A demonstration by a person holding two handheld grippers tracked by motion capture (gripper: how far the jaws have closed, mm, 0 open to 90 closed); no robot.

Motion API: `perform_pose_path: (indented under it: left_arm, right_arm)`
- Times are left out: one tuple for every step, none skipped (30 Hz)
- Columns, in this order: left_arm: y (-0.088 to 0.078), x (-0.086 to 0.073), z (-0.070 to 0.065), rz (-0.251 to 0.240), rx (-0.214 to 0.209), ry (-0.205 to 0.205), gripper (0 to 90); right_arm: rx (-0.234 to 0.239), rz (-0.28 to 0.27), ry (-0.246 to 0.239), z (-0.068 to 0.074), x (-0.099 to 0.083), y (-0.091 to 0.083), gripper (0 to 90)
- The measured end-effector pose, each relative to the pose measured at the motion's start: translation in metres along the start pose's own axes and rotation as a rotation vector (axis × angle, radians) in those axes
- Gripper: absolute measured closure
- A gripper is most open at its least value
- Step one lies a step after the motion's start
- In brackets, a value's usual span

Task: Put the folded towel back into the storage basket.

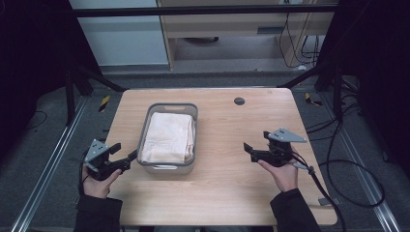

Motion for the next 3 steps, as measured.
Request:
perform_pose_path:
  left_arm:
    - [-0.001,-0.002,0.003,0.003,0.007,0.006,26.2]
    - [-0.002,-0.004,0.006,0.005,0.018,0.009,27.9]
    - [-0.002,-0.006,0.010,0.009,0.029,0.007,28.5]
  right_arm:
    - [-0.012,0.007,0.002,-0.005,-0.005,-0.004,10.9]
    - [-0.023,0.015,0.003,-0.011,-0.010,-0.008,10.9]
    - [-0.034,0.011,0.006,-0.016,-0.014,-0.012,11.0]
Point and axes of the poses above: each handheld gripper's, and its own axes: y roughly forward along the jaws, x roughly out of its top, z roughly to its left, the point moved 9 cm from there along y, roughly forward along the jaws, and after that the axes turned 7 degrees about -z, right-handed, at the moved point
